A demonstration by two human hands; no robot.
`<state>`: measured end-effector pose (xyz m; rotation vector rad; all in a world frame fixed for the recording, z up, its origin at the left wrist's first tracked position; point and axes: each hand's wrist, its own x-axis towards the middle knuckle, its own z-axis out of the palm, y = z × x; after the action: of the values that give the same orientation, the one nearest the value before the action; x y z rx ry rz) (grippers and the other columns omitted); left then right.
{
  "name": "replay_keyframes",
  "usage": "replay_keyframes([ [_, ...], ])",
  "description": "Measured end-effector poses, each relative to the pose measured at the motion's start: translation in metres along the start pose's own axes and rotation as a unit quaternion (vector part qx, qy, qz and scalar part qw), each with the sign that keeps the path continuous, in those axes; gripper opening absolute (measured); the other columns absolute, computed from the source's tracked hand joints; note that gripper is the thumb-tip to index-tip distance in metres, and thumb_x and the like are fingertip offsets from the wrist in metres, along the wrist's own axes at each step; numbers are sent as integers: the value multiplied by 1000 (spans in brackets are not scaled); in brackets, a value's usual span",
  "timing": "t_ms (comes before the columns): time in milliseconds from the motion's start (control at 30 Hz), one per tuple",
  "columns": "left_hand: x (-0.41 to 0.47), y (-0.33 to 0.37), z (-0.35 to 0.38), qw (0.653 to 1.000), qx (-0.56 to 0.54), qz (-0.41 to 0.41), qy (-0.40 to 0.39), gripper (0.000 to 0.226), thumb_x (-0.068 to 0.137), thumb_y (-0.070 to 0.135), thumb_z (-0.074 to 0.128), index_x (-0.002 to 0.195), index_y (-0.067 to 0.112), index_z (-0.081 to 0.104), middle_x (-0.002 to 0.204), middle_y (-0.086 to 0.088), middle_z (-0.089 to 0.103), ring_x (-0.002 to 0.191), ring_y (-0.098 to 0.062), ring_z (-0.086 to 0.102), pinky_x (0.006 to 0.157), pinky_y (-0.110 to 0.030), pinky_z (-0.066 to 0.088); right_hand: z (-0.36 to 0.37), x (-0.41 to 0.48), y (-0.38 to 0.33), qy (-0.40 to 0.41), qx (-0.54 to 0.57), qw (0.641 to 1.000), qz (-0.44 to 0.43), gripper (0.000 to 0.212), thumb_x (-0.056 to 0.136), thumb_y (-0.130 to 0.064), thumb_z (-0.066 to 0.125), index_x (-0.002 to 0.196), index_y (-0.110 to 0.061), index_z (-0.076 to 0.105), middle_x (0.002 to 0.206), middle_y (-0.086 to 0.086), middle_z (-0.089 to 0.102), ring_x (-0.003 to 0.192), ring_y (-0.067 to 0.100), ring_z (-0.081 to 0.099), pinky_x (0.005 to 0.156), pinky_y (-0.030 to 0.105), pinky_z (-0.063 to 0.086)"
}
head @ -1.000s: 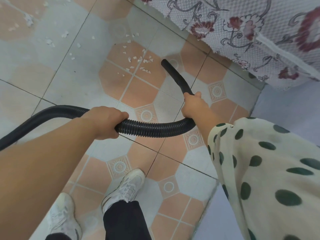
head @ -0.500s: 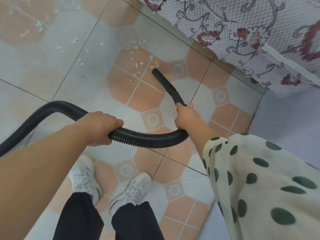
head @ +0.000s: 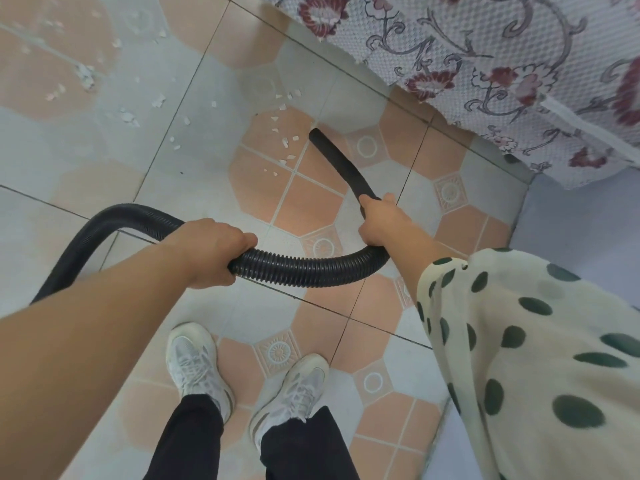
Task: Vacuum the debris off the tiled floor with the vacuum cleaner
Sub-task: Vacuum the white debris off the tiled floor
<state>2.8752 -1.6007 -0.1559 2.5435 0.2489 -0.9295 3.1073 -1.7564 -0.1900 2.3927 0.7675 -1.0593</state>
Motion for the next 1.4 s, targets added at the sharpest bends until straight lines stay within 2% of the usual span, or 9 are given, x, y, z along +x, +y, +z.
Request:
replay_keyframes([
  [167, 1, -18, -4, 1000, -12, -6, 10, 19, 77, 23, 59, 83, 28, 41, 76, 7, 54, 71, -15, 53, 58, -28, 38, -16, 6, -15, 21, 3, 1000, 11, 49, 89, -3, 49, 135, -14, 38, 124, 15, 33, 67, 24, 46, 65, 35, 42],
  [367, -4, -14, -4, 1000, -8, 13, 0, 19, 78, 23, 58, 85, 29, 41, 77, 8, 54, 72, -14, 53, 57, -27, 35, -3, -6, -10, -17, -16, 1000, 13, 47, 90, -6, 49, 135, -14, 38, 114, 13, 30, 69, 25, 49, 64, 36, 45],
  [533, -18, -14, 4, 999, -6, 38, -21, 18, 78, 22, 57, 84, 29, 41, 80, 8, 55, 75, -15, 55, 61, -27, 38, 13, -27, -14, -41, -24, 999, -14, 51, 89, -7, 50, 137, -16, 36, 120, 14, 33, 74, 28, 51, 73, 40, 51],
  [733, -40, -19, 16, 999, 15, 34, -35, 16, 78, 24, 57, 87, 28, 45, 84, 9, 56, 79, -15, 56, 61, -26, 35, 27, -44, -32, -54, -31, 997, -38, 59, 90, -7, 52, 144, -19, 32, 125, 15, 34, 81, 29, 54, 79, 40, 54],
  [900, -51, -24, 19, 999, 30, 27, -18, 16, 80, 23, 56, 90, 28, 45, 87, 10, 55, 81, -14, 53, 52, -22, 25, 34, -49, -43, -52, -38, 997, -41, 55, 91, -7, 50, 142, -16, 32, 124, 16, 33, 66, 22, 44, 70, 35, 45],
  [1067, -59, -30, 30, 999, 19, 25, -13, 18, 78, 25, 57, 86, 29, 42, 85, 10, 55, 81, -15, 53, 64, -26, 36, 35, -51, -57, -44, -57, 996, -57, 58, 91, -9, 52, 144, -16, 29, 127, 18, 34, 77, 27, 49, 70, 34, 45],
  [1167, -63, -38, 33, 1000, 10, 23, -16, 19, 77, 24, 58, 84, 30, 41, 84, 10, 55, 81, -15, 54, 67, -28, 42, 35, -51, -68, -43, -61, 995, -70, 56, 91, -8, 52, 141, -16, 31, 127, 19, 34, 77, 28, 51, 68, 35, 45],
  [1300, -64, -49, 24, 1000, 15, 11, -6, 17, 79, 25, 58, 86, 29, 44, 84, 10, 55, 81, -14, 54, 67, -27, 42, 25, -44, -74, -31, -26, 999, -19, 51, 90, -6, 50, 138, -13, 34, 127, 19, 33, 82, 32, 53, 70, 36, 45],
  [1400, -58, -59, 10, 999, 36, 4, 12, 16, 80, 25, 56, 87, 28, 42, 85, 10, 54, 80, -14, 52, 54, -21, 28, 13, -34, -80, -37, -18, 999, 19, 57, 89, -6, 50, 142, -10, 31, 132, 22, 31, 93, 35, 58, 71, 37, 44],
])
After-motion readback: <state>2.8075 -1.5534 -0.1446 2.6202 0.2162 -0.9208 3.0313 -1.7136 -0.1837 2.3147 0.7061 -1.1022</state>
